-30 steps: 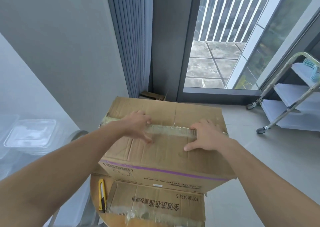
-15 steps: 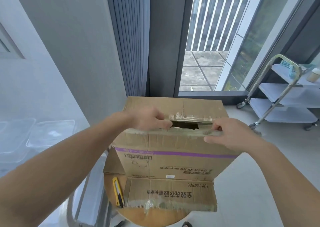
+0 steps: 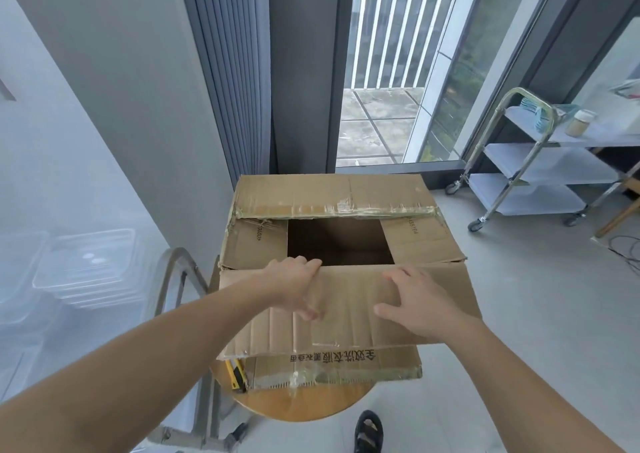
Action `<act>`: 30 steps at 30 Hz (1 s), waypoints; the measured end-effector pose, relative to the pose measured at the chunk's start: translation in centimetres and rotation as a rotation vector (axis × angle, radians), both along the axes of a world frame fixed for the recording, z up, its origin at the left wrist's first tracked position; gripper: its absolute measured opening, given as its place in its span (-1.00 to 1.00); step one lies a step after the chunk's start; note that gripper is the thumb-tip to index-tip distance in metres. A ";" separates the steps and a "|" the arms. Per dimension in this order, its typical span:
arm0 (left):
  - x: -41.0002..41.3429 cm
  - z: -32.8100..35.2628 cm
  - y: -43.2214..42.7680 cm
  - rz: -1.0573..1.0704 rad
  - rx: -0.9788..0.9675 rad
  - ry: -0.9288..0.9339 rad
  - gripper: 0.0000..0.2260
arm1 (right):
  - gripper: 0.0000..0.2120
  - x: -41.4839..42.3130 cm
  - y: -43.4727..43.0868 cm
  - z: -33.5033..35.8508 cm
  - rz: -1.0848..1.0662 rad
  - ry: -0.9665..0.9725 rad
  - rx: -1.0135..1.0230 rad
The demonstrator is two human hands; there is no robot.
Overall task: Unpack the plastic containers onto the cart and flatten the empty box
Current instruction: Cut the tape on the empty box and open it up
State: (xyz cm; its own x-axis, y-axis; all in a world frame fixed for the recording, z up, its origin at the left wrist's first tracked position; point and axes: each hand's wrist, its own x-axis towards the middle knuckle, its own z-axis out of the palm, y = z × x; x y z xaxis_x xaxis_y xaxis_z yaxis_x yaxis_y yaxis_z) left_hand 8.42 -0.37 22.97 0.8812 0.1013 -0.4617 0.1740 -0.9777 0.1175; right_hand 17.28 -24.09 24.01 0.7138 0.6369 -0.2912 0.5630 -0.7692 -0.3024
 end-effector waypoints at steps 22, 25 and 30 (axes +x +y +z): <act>7.8 -1.2 1.2 0.149 -0.266 0.489 -0.36 | -0.38 17.8 9.6 -3.3 0.256 -0.363 -0.020; 8.6 -1.0 0.9 0.138 -0.244 0.504 -0.34 | -0.37 18.7 10.4 -3.6 0.306 -0.399 -0.073; 9.2 -0.3 2.9 0.165 -0.410 0.489 -0.32 | -0.55 19.5 11.1 -2.9 0.295 -0.419 0.003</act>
State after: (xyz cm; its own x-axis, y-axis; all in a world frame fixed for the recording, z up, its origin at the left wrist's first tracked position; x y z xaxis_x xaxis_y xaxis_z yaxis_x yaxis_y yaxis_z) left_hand 17.64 2.57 22.63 0.5477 -0.0520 -0.8350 0.4459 -0.8263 0.3440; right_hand 36.73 -13.03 21.08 0.5583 0.8295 -0.0164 0.8295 -0.5585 -0.0056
